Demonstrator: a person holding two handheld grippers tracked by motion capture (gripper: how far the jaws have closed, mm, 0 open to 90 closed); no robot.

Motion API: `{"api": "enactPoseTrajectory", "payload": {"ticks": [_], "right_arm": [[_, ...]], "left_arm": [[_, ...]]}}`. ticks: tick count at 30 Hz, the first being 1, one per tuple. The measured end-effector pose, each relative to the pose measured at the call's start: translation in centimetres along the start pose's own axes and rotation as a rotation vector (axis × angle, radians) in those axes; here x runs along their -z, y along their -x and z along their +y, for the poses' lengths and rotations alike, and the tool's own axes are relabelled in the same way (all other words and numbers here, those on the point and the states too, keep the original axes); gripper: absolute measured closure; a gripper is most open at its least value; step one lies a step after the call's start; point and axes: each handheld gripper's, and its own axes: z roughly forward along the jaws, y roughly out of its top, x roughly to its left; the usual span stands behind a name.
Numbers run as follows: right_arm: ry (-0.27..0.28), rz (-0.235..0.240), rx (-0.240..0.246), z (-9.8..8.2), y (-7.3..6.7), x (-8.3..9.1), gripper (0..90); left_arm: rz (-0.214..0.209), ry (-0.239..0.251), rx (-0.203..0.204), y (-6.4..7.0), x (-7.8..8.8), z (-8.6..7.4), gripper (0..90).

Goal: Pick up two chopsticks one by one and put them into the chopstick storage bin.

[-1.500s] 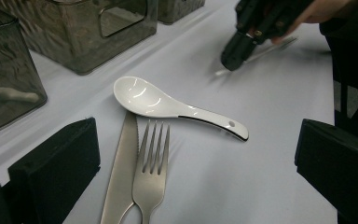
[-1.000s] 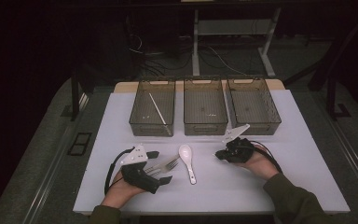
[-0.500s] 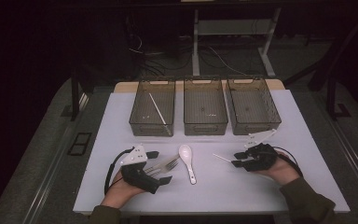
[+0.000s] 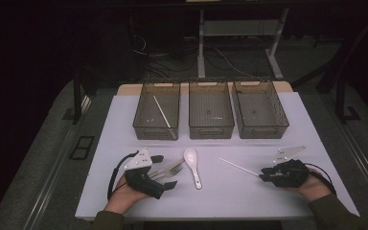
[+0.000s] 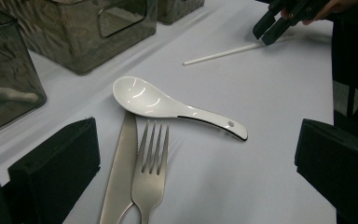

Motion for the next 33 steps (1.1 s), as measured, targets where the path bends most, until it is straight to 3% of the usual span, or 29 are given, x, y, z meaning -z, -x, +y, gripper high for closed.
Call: {"api": "enactPoseTrajectory", "payload": {"ticks": [10,14,21,33], "right_arm": [[-0.036,-0.024,0.046,0.0,-0.5,-0.5,83.8],[-0.033,-0.015,0.026,0.1,-0.3,-0.4,84.4],[0.063,0.023,-0.052,0.6,0.5,1.2,84.5],[0.174,0.037,-0.069,3.1,0.6,2.9,84.5]], "left_arm": [[0.001,0.001,-0.001,0.1,0.0,0.0,0.0],[0.002,0.002,-0.002,0.1,0.0,0.0,0.0],[-0.003,-0.004,-0.007,0.1,-0.1,0.0,0.0],[0.004,0.003,0.0,0.1,0.0,0.0,0.0]]}}
